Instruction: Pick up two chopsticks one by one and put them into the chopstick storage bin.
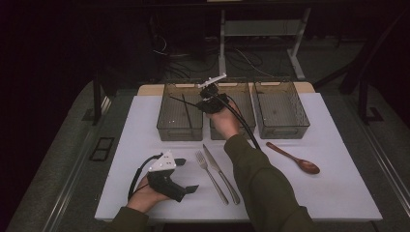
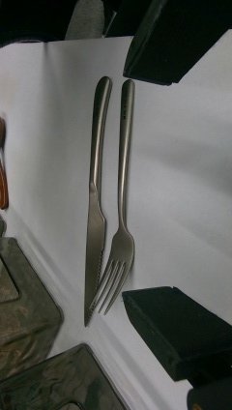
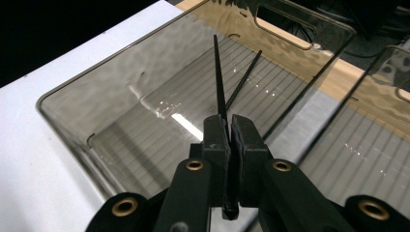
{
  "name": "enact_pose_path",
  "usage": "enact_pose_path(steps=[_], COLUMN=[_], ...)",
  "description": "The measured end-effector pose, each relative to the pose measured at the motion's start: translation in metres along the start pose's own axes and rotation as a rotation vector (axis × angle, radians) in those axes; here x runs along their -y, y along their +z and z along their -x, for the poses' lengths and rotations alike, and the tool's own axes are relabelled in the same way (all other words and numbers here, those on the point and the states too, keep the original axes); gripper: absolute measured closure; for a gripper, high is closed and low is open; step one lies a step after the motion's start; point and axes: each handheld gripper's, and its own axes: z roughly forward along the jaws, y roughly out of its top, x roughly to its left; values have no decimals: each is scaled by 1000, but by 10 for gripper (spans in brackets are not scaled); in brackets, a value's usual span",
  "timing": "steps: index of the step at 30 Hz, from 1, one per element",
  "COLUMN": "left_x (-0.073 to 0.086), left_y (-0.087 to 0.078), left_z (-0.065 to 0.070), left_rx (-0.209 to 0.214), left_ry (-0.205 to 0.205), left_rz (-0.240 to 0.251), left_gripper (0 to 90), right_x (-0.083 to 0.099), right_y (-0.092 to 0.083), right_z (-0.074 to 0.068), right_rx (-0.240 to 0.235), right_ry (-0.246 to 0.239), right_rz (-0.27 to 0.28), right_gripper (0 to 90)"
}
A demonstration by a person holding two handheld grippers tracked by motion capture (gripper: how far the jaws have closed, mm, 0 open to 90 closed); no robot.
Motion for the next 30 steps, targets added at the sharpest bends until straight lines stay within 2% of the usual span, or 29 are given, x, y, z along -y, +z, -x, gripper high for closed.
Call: enact_pose_path(steps=[5, 14, 18, 23, 30], left_x=[0, 0, 0, 0, 0], left_y=[0, 0, 1, 1, 0], left_z=[0, 0, 1, 0, -1], left_rx=[2, 5, 9, 8, 6], left_ry=[3, 2, 0, -2, 5], left_rz=[3, 1, -2, -1, 0], left_gripper=[0, 0, 0, 0, 0], right_x=[-4, -2, 0, 1, 0], right_y=[14, 30, 35, 38, 28], right_z=[-4, -11, -12, -16, -15], right_rx=[19, 15, -11, -38, -97], right_ry=[1, 10, 18, -2, -3], right_rz=[-22, -60, -80, -91, -67], right_gripper=[857, 852, 841, 828, 675])
